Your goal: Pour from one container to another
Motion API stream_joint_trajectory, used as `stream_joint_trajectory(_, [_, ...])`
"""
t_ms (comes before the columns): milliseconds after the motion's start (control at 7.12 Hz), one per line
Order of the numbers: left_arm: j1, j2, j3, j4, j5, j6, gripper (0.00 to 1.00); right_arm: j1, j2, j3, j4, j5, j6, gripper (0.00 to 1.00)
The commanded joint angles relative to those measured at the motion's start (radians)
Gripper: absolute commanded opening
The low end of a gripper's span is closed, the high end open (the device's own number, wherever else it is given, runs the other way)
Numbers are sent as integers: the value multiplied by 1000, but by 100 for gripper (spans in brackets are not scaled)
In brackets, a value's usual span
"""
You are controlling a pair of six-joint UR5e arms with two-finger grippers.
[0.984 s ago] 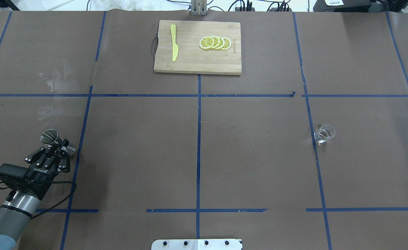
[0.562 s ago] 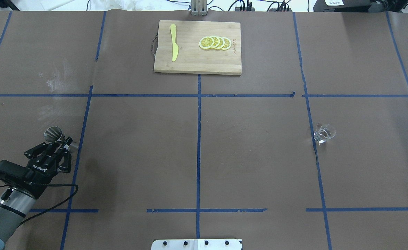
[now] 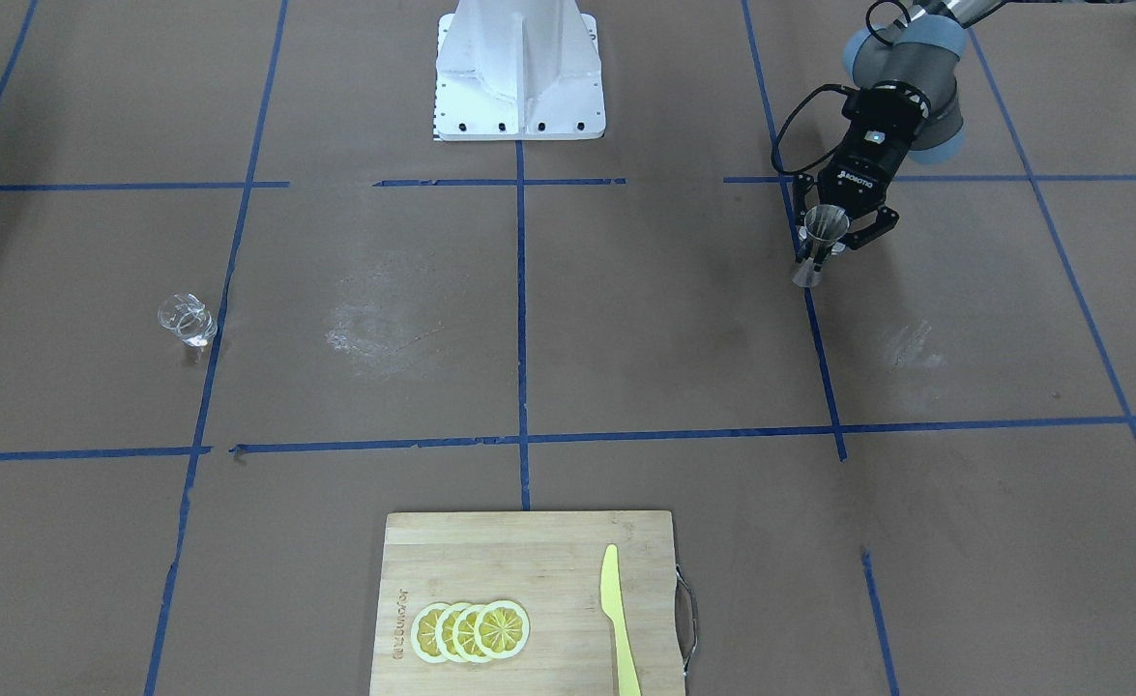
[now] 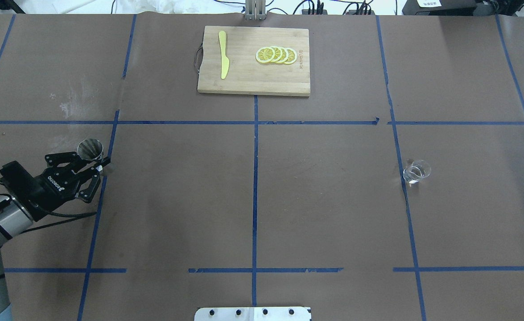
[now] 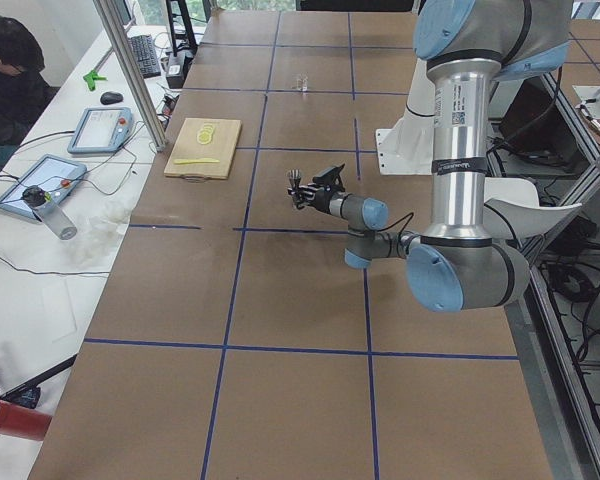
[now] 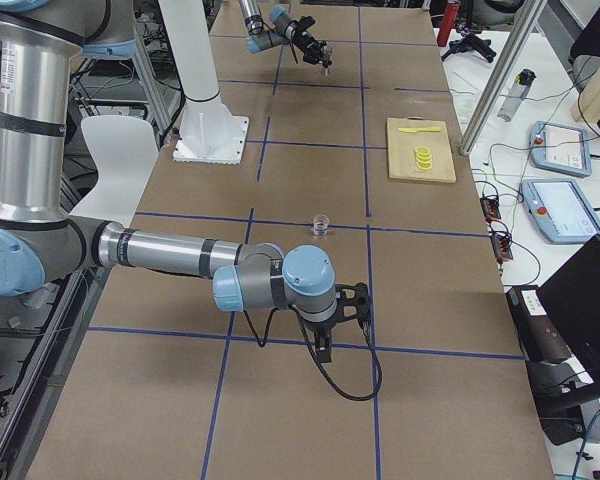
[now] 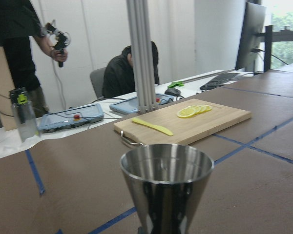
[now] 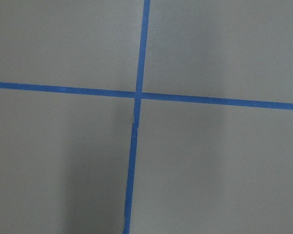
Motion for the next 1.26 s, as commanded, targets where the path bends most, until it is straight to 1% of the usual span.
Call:
stream_joint_trajectory(0, [-118, -129, 4, 114, -335, 60, 0, 0, -1, -2, 0, 0, 0, 100])
stream_joint_trajectory(141, [-182, -254, 6, 244, -542, 192, 0, 0, -1, 1, 0, 0, -3, 100])
stream_joint_trajectory(281, [-216, -348, 7, 356, -685, 224, 0, 0, 0, 3, 0, -2, 1, 100])
stream_joint_trajectory(422, [-241, -425, 27, 435, -833, 224, 0, 0, 2, 8, 2, 0, 0, 100])
stream_joint_trajectory(562, [-238, -476, 49, 457, -877, 223, 0, 0, 3, 9, 2, 0, 0, 100])
stream_joint_trajectory(703, [-232, -540, 100, 457, -875, 223, 0, 0, 5, 6, 20, -2, 1, 100])
stream_joint_trajectory(843, [-232, -576, 131, 457, -877, 183, 0, 0, 5, 6, 33, -2, 4, 100])
stream_joint_trajectory(984, [-223, -602, 135, 454, -871, 163, 0, 0, 5, 6, 34, -2, 6, 100])
stream_joint_trajectory(1124, [-194, -642, 148, 452, -827, 155, 0, 0, 5, 6, 34, -2, 6, 100])
